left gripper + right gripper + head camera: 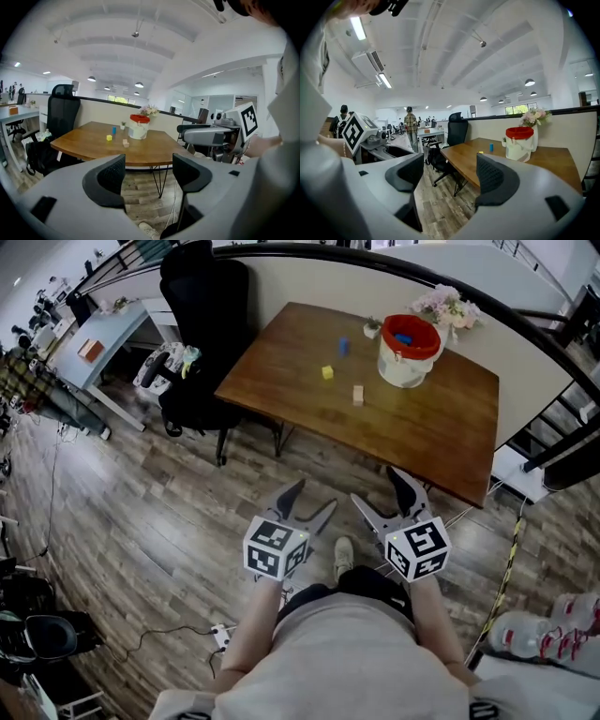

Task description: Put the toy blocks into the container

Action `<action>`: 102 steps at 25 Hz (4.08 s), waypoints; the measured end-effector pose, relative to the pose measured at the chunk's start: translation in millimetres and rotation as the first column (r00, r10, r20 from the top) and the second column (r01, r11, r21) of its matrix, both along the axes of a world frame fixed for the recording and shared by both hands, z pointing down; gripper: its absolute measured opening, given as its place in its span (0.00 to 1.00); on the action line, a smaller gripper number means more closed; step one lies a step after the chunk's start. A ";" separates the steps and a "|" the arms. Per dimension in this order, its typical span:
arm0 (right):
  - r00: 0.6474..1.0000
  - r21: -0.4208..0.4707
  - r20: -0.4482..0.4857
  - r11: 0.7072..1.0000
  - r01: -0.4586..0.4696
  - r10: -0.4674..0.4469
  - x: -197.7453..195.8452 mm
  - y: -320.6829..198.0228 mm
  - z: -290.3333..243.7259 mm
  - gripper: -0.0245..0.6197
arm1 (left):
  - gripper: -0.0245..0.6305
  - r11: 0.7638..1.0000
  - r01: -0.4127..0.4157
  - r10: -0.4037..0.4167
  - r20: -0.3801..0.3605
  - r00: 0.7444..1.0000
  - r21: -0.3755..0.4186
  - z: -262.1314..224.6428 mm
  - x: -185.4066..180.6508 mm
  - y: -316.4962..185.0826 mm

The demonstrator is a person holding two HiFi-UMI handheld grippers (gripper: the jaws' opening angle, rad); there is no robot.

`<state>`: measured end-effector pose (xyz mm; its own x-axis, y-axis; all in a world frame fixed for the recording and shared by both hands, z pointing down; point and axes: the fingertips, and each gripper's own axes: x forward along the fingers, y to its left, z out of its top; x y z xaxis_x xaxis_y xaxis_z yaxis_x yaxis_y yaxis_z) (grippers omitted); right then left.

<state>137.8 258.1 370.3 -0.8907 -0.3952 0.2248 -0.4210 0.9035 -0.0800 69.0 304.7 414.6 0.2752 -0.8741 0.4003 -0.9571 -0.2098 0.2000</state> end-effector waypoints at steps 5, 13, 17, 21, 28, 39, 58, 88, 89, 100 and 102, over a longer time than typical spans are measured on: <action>0.999 0.016 0.023 0.999 0.040 -0.041 -26.0 -54.6 -8.9 0.57 | 0.52 0.998 0.055 -0.056 0.020 0.998 0.024 -9.0 -28.8 -49.0; 0.997 -0.030 0.012 0.996 0.082 -0.082 -48.9 -107.4 8.0 0.57 | 0.52 0.994 0.109 -0.109 -0.010 0.994 -0.006 4.6 -45.4 -88.5; 0.996 -0.044 0.013 0.995 0.087 -0.086 -56.1 -117.5 13.9 0.57 | 0.52 0.993 0.117 -0.117 -0.016 0.993 -0.033 15.2 -52.7 -95.6; 0.997 -0.059 0.005 0.995 0.078 -0.078 -62.5 -132.7 19.7 0.57 | 0.52 0.994 0.106 -0.106 -0.016 0.994 -0.018 11.3 -64.4 -117.8; 1.000 -0.047 -0.002 0.999 0.010 -0.011 -78.8 -172.5 19.4 0.57 | 0.52 1.000 0.020 -0.020 -0.035 0.999 0.003 10.5 -78.3 -173.0; 0.991 -0.022 -0.026 0.991 -0.134 0.133 -135.7 -255.8 15.9 0.57 | 0.51 0.984 -0.173 0.175 -0.037 0.984 0.047 -2.9 -131.2 -290.2; 0.887 -0.048 -0.065 0.887 -0.460 0.457 -154.9 -325.7 31.3 0.56 | 0.46 0.884 -0.457 0.464 -0.062 0.884 0.094 -7.8 -165.2 -393.6; 0.856 -0.135 -0.268 0.862 -0.488 0.442 -121.7 -329.5 92.6 0.51 | 0.45 0.853 -0.515 0.495 -0.180 0.850 -0.082 59.3 -148.0 -382.4; 0.857 -0.141 -0.274 0.863 -0.485 0.437 -122.5 -329.9 96.3 0.51 | 0.45 0.851 -0.517 0.497 -0.177 0.849 -0.090 62.2 -148.4 -381.7; 0.878 -0.243 -0.360 0.877 -0.415 0.316 -128.4 -305.2 145.7 0.48 | 0.45 0.834 -0.520 0.492 -0.175 0.853 -0.184 98.5 -146.5 -361.2; 0.879 -0.262 -0.370 0.873 -0.411 0.303 -127.9 -300.7 154.1 0.48 | 0.45 0.826 -0.525 0.496 -0.179 0.850 -0.204 107.2 -144.2 -355.1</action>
<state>10.0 -42.7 524.4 -0.5654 -0.5286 0.6332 -0.7608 0.6307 -0.1528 -75.2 -50.4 521.8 0.7114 -0.4791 0.5142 -0.6939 -0.5946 0.4061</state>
